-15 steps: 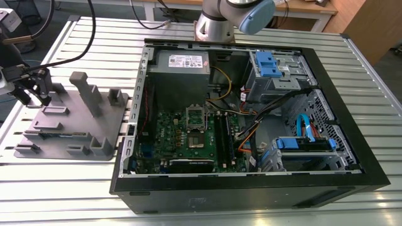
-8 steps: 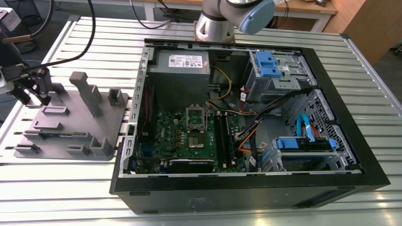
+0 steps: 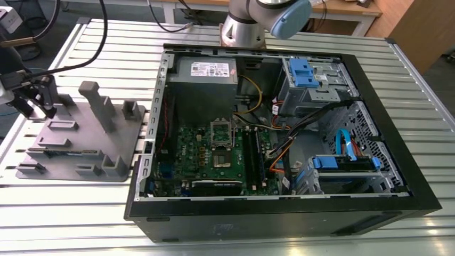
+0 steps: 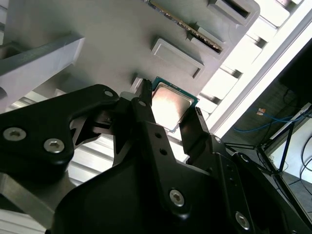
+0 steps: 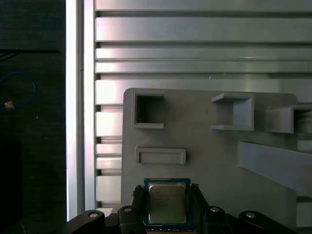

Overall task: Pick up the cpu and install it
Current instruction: 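Pick up the cpu and move it towards the insertion slot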

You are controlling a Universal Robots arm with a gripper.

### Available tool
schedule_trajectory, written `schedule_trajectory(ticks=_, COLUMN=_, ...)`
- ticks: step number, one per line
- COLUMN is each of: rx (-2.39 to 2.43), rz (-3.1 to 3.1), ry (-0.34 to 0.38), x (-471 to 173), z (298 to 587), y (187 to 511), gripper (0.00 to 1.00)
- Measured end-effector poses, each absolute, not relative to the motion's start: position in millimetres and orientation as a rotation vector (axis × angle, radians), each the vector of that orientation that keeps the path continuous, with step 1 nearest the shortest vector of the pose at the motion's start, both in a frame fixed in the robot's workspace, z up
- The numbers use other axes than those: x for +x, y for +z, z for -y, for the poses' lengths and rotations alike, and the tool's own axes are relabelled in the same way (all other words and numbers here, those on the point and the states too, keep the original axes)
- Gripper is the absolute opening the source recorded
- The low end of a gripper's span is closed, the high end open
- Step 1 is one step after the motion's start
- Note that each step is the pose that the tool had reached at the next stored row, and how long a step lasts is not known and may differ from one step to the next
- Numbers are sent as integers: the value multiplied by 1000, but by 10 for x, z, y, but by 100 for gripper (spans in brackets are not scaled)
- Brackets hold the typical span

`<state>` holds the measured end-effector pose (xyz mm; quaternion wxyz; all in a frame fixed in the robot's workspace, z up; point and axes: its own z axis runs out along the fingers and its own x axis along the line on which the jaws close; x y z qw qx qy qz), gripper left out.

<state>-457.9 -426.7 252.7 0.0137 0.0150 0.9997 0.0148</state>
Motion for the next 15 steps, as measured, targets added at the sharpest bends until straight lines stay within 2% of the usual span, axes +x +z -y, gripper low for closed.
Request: schedule_trajectory(ticks=15, rx=47, rz=-3114, ry=46, x=-4579, z=4267, y=2570, gripper=47)
